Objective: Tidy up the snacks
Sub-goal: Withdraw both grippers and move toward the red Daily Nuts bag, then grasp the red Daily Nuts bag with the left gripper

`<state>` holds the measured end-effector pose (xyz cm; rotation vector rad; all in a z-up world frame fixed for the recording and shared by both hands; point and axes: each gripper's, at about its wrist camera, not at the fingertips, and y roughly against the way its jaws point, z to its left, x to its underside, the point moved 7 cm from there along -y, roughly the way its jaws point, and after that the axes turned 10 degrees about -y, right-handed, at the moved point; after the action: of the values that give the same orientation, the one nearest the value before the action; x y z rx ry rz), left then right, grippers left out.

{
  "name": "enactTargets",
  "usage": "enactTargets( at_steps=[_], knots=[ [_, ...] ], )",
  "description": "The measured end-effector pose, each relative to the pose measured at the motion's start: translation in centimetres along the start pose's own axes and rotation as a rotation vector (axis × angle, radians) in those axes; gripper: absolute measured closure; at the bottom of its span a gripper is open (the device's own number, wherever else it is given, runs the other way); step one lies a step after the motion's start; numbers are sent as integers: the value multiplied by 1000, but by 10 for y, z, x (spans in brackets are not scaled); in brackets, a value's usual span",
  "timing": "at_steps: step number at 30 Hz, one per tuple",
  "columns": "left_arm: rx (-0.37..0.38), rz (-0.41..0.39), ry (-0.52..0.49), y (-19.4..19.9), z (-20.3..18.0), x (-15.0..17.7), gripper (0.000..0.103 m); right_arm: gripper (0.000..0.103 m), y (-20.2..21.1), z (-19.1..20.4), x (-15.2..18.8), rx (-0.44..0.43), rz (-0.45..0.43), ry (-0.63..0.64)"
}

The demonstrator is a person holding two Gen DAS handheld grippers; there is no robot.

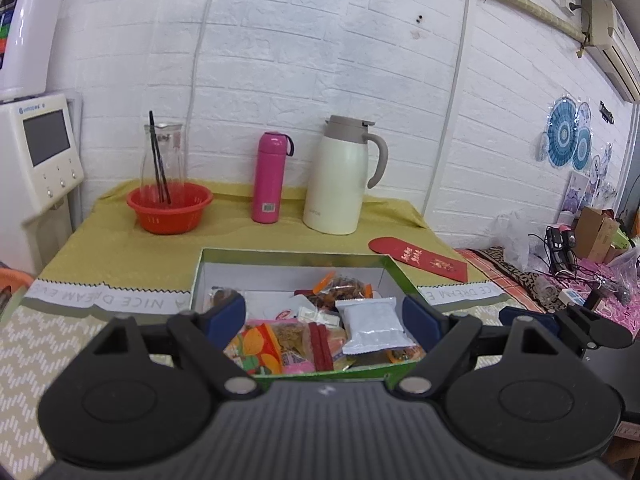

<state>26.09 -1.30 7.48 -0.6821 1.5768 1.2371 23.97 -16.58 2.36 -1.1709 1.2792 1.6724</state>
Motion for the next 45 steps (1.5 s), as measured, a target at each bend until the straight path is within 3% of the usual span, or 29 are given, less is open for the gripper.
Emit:
enactTargets(
  at_steps=[10, 18, 22, 26, 32, 38, 44, 45],
  knots=[
    [8, 16, 5, 50, -9, 45, 18, 0, 57, 18, 54, -42, 73, -28],
    [52, 122, 145, 51, -12, 119, 18, 0, 69, 35, 105, -87, 161, -134],
    [71, 170, 146, 48, -17, 141, 18, 0, 61, 38, 119, -62, 201, -166],
    [36, 181, 125, 48, -8, 151, 18, 0, 54, 56, 129, -135, 236, -180],
    [10, 216, 183, 43, 18, 161, 18, 0, 38, 78, 126, -194, 256, -215],
    [76, 239, 149, 21, 23, 156, 18, 0, 24, 82, 125, -193, 272, -220],
    [144, 257, 76, 8, 19, 158, 18, 10, 26, 76, 125, -198, 272, -235],
    [162, 255, 74, 9, 16, 159, 19, 20, 24, 77, 125, -199, 273, -234]
  ],
)
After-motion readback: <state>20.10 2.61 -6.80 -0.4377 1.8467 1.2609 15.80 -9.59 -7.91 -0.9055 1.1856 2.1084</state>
